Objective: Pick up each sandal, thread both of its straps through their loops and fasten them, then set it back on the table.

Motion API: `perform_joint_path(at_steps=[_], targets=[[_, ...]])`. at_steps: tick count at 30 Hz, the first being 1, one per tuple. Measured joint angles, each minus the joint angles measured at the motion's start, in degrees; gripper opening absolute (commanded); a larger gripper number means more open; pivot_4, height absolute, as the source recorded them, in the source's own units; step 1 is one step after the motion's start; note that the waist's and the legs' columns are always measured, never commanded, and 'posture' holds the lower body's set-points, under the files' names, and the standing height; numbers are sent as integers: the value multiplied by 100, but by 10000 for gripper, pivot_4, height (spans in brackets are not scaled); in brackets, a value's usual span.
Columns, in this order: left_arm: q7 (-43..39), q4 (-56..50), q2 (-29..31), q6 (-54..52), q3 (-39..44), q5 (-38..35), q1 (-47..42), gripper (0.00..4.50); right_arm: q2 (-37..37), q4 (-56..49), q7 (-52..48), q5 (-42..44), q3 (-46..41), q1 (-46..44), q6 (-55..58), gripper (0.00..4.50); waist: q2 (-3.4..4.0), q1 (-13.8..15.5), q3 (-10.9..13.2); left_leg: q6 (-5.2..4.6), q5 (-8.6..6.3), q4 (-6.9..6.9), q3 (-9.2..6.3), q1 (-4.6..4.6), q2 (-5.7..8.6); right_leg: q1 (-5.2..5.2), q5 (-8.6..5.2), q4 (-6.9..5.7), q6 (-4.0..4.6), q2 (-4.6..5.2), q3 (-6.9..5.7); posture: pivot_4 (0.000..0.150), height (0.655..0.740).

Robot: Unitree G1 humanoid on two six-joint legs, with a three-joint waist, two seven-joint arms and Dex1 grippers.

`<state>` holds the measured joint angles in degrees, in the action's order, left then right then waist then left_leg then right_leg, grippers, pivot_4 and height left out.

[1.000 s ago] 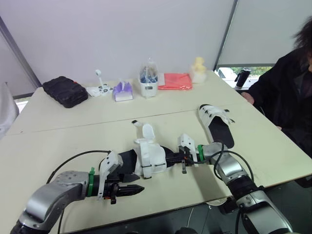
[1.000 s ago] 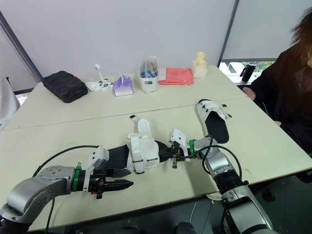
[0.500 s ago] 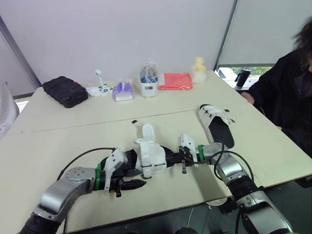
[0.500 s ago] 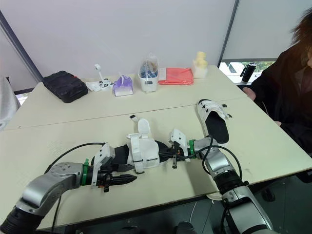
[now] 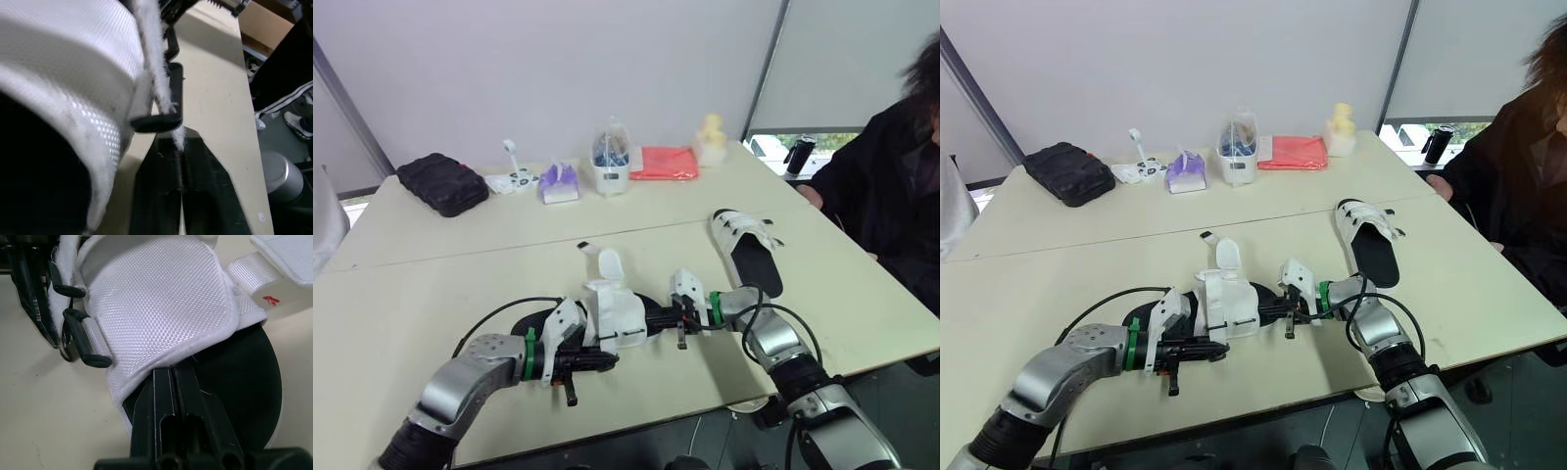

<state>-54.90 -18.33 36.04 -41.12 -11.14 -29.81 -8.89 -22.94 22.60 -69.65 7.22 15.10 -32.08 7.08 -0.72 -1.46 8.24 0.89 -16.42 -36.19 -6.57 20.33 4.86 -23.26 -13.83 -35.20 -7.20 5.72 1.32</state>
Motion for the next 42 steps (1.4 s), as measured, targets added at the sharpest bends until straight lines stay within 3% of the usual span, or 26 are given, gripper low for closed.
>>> perform_joint_path(at_steps=[5,9,16,22,27,30,34,42], targets=[[-535,-918,602,-839,290,-1160,380,200,13,51,-19,0,11,-40,-5,0,1,-8,2,0,0,1,-1,3,-9,-2,-7,0,14,-5,-1,1500,7400],[-455,-1108,613,-1265,719,-1914,236,200,17,130,-30,0,11,-78,-18,0,2,17,2,0,0,-3,-1,-1,-14,4,-8,1,26,-11,-1,1500,7400],[563,-413,-148,-1848,1405,-3031,-712,200,50,216,-53,0,15,-131,-73,0,-2,11,4,9,5,-2,-1,1,-21,-3,7,0,16,-22,-3,1500,7400],[1857,1012,-1068,-1961,1964,-3328,-1225,200,159,294,15,-10,39,-171,-127,0,-1,57,5,23,13,-2,-2,6,-19,-7,9,0,17,-22,-4,1500,7400],[2468,1862,-1519,-2012,2178,-3372,-1652,200,168,306,29,-15,60,-183,-132,0,-4,73,5,36,20,-2,-4,7,-14,-4,11,0,18,-19,-6,1500,7400],[2560,2193,-1640,-2100,2226,-3419,-1919,9420,184,326,37,-16,80,-197,-147,0,-4,69,5,38,22,-2,-4,6,-14,-4,11,0,18,-19,-6,1500,7400],[2493,2350,-1612,-2123,2345,-3430,-2123,29349,188,349,45,-16,110,-217,-186,0,-4,65,5,48,27,0,-4,6,-14,-4,11,0,18,-19,-6,1500,7400],[1763,2927,-1008,-1726,2453,-3033,-3162,29349,184,346,71,-16,123,-209,-219,0,-5,61,5,58,33,2,-6,5,-13,-4,11,0,18,-20,-10,1500,7400]])
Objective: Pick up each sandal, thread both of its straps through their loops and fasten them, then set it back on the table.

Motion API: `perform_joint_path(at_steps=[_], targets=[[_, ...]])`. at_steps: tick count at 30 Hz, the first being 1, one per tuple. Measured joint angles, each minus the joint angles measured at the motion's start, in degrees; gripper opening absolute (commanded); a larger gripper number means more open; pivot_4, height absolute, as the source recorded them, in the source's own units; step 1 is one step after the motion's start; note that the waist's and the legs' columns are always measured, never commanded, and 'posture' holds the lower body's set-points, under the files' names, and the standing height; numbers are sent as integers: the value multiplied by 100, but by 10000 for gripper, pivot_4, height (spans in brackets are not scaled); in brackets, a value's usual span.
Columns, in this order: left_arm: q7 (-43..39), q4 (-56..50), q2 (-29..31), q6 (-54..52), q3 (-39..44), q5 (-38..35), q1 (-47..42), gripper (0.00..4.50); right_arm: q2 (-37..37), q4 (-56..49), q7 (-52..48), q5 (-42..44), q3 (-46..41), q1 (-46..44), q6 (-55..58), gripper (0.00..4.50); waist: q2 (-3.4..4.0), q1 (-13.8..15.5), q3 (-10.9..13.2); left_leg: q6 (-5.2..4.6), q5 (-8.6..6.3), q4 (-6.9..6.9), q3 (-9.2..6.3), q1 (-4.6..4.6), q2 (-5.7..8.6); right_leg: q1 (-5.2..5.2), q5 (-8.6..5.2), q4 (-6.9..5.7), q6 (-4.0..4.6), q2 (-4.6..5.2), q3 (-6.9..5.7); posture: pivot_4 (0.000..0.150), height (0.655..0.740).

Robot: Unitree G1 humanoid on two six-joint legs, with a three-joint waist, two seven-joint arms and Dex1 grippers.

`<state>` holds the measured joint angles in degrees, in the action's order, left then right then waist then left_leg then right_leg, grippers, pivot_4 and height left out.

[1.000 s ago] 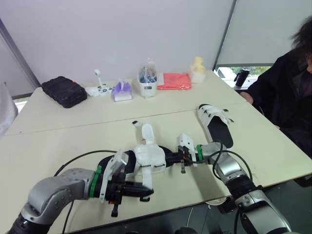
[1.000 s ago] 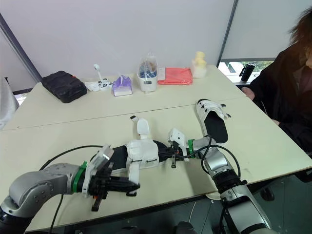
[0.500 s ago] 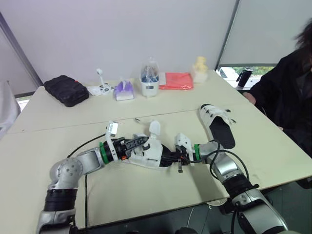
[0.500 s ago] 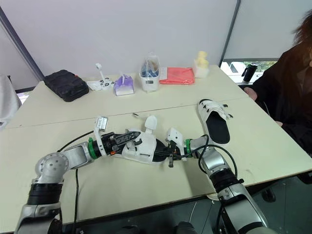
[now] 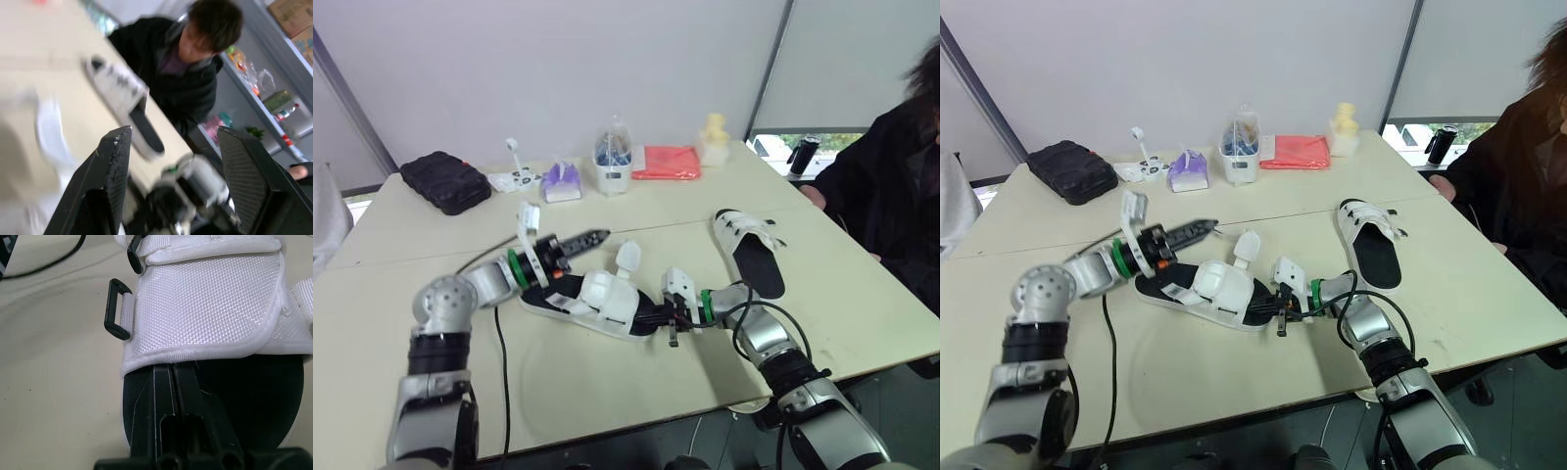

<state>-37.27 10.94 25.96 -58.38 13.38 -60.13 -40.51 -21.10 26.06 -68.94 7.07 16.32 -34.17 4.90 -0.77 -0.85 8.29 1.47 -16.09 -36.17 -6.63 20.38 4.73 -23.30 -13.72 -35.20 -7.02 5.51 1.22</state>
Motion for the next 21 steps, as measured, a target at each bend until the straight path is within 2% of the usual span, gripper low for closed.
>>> perform_joint_path(at_steps=[5,7,10,12,15,18,21], targets=[[-1027,429,890,1194,-433,1262,-442,29349,6,-2,0,1,22,-1,-25,0,2,-19,0,9,5,7,3,-3,0,-1,0,1,0,0,1,1500,7400],[-1527,238,1386,1685,-814,1849,-61,29349,22,-4,2,3,41,-6,-34,0,6,-44,-1,8,4,13,6,-3,0,-6,0,2,0,1,6,1500,7400],[-2134,-474,2069,2089,-1228,2442,1227,29349,8,-22,-12,7,43,14,-90,0,13,-58,1,-9,-6,22,5,2,-2,-14,-2,3,1,3,14,1500,7400],[-2147,-694,2082,1742,-1162,2276,1693,29349,-54,-11,-29,8,8,21,-120,0,-1,2,7,-18,-10,16,-6,6,-3,-11,-1,2,2,2,4,1500,7400],[-1900,-1120,2000,841,-488,1479,2059,29349,-39,37,22,0,7,16,-142,0,-20,11,11,-18,-10,3,-14,4,-6,-1,-1,2,7,3,-2,1500,7400],[-1563,-1802,1906,345,109,948,2673,29349,5,74,37,-1,35,0,-168,0,8,-17,7,-18,-10,10,-7,-7,-5,4,-1,3,6,4,1,1500,7400],[-1171,-2266,1515,18,238,634,3419,29349,-6,72,-14,4,26,3,-202,0,17,-17,9,-19,-11,14,-5,-2,-10,-4,0,2,6,5,3,1500,7400]])
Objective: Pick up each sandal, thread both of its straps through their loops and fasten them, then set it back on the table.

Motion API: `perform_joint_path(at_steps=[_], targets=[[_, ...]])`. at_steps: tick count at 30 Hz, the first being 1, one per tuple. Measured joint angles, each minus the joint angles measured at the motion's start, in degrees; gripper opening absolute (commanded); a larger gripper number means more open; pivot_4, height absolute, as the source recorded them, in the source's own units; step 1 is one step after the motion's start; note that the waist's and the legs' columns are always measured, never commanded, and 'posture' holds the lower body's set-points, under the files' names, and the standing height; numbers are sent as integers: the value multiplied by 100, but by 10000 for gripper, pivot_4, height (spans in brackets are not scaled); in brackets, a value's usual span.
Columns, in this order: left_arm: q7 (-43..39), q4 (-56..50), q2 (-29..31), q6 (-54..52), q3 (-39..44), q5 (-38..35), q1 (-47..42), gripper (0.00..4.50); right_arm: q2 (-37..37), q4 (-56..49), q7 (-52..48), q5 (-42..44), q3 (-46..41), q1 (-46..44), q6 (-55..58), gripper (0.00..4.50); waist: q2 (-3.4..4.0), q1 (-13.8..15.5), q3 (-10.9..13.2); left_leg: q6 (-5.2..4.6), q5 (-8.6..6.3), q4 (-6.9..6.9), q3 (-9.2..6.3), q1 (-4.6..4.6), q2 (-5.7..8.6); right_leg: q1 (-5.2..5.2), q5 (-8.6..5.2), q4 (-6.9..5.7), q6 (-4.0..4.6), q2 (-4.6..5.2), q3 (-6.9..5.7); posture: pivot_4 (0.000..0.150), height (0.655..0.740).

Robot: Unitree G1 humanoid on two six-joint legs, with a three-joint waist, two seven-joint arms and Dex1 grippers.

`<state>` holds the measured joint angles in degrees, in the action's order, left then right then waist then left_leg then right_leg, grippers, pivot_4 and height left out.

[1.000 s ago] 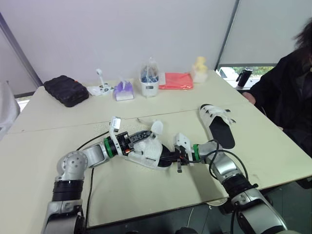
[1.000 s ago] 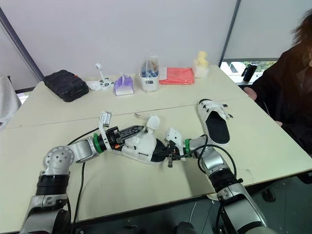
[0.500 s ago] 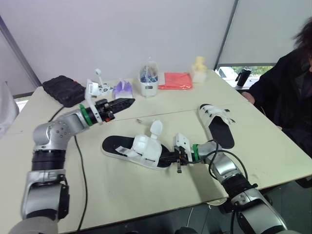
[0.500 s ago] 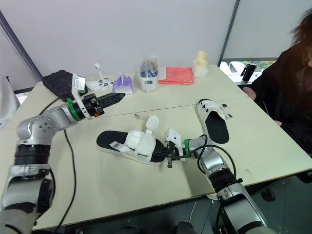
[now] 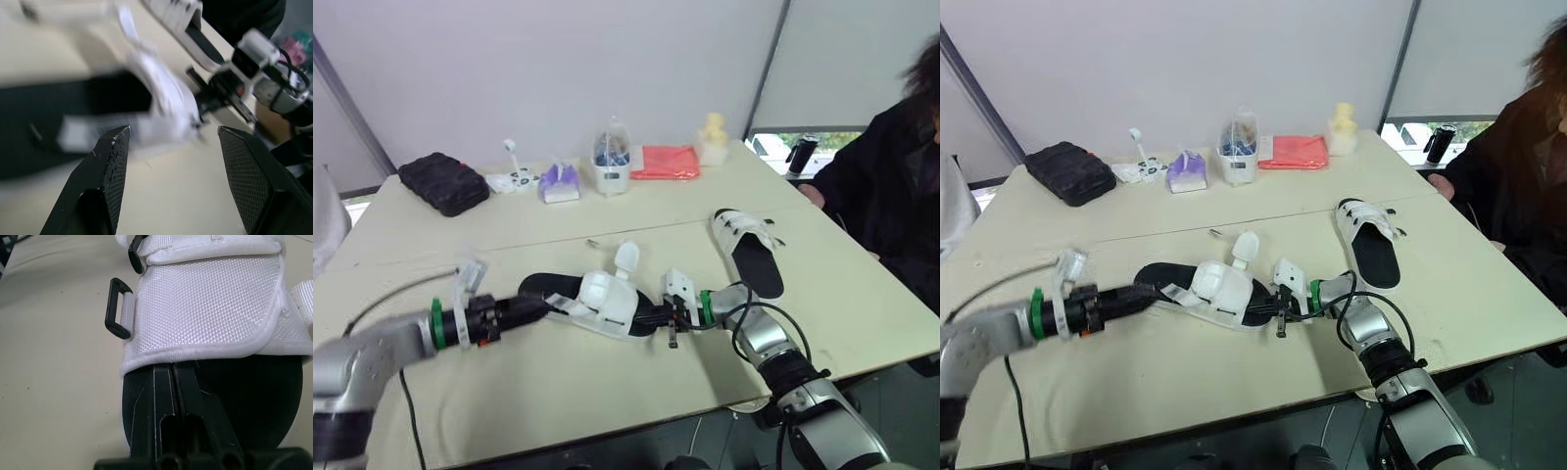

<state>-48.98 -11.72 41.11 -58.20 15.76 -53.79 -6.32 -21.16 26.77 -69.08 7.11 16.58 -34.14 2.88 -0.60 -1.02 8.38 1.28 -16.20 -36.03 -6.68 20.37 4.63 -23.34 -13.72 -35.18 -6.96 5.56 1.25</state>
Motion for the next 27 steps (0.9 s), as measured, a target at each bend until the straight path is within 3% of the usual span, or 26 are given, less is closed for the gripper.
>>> perform_joint_path(at_steps=[8,16,27], targets=[[895,-476,-726,89,82,-131,306,29349,-20,25,5,-4,-5,-4,0,0,-7,27,-1,5,2,-7,-2,-3,-3,11,-6,4,23,-2,-5,1500,7400],[1270,-50,-1302,560,-165,323,54,29349,-20,29,-6,-4,0,-18,5,0,-8,28,-2,5,2,-6,1,-1,-2,9,2,5,11,-3,-7,1500,7400],[1758,757,-2102,678,162,119,-614,29349,-14,26,4,-7,2,-20,8,0,-9,28,-2,6,2,-7,-1,0,-2,8,4,5,6,-5,-11,1500,7400]])
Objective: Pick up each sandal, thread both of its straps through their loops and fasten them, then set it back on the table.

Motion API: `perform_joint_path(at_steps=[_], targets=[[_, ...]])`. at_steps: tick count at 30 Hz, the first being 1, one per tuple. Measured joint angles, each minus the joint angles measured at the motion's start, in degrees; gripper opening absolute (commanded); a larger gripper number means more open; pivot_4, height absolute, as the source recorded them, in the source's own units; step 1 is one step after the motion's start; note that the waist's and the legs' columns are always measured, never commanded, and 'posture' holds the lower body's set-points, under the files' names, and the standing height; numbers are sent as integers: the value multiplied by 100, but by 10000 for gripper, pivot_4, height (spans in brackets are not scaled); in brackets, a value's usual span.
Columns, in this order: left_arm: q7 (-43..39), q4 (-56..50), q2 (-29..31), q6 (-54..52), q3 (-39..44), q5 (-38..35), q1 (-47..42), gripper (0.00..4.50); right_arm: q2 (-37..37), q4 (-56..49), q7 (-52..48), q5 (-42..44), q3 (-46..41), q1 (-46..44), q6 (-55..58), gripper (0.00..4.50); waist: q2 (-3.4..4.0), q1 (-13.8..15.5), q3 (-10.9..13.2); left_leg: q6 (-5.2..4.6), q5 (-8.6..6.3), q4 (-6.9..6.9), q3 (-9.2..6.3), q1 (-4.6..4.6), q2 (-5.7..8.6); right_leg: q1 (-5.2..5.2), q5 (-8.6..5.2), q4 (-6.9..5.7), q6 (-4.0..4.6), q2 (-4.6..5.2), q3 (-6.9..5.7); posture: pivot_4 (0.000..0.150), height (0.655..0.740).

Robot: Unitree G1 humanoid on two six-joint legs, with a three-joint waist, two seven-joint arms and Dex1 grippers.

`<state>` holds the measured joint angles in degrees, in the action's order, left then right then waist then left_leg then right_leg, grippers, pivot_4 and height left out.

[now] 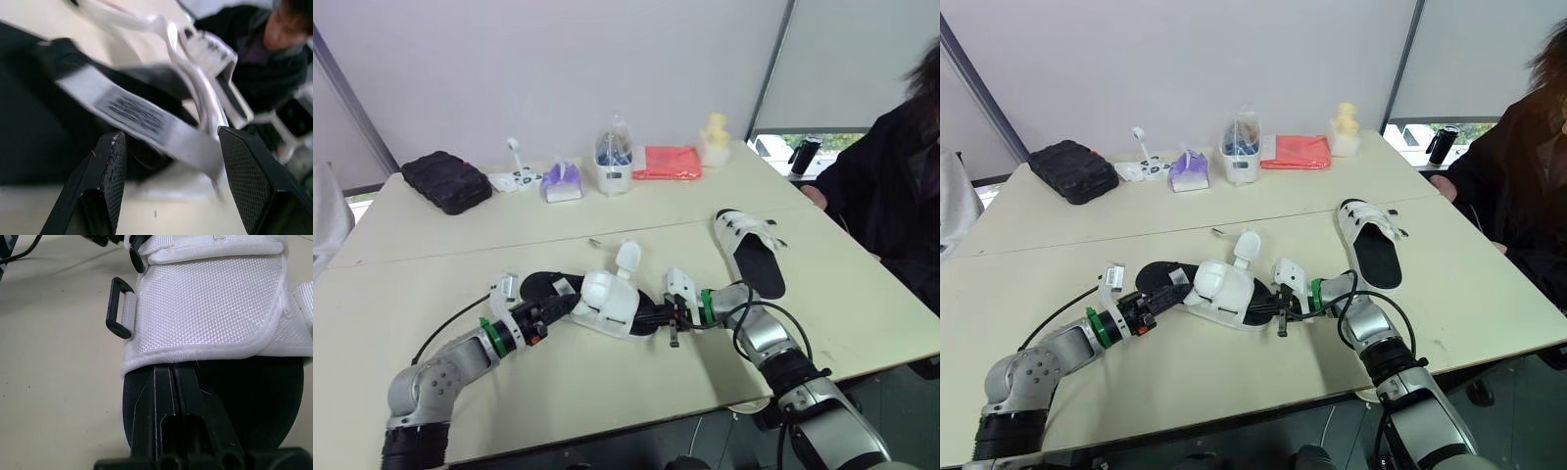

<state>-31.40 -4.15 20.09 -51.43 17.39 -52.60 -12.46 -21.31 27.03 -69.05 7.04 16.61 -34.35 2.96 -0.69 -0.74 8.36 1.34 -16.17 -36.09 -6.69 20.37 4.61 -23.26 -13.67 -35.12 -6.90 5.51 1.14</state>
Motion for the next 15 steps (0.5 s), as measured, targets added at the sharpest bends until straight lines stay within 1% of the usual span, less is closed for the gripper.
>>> perform_joint_path(at_steps=[5,11,12,13,15], targets=[[47,262,-52,0,194,-170,-187,29349,-1,-8,8,0,-1,10,0,0,-1,-1,-1,0,0,-1,1,-1,1,1,0,0,0,-1,0,1500,7400],[-102,1045,-46,185,134,29,-648,29349,1,-5,15,-4,1,4,0,0,-2,-1,-1,1,1,-2,1,-1,2,2,0,0,-1,-3,-2,1500,7400],[-146,1200,-46,246,128,97,-757,24179,4,-5,17,-5,5,2,0,0,-2,-2,-1,1,1,-2,1,-1,2,2,0,0,-1,-3,-2,1500,7400],[-188,1327,-44,309,128,156,-853,21854,7,-5,18,-6,8,1,0,0,-2,-2,-1,1,1,-1,1,0,2,1,0,0,-1,-3,-2,1500,7400],[-271,1560,-44,428,125,266,-1030,12208,11,-7,20,-6,14,-1,0,0,-2,-4,-1,1,1,0,1,0,2,1,0,0,-1,-3,-2,1500,7400]])
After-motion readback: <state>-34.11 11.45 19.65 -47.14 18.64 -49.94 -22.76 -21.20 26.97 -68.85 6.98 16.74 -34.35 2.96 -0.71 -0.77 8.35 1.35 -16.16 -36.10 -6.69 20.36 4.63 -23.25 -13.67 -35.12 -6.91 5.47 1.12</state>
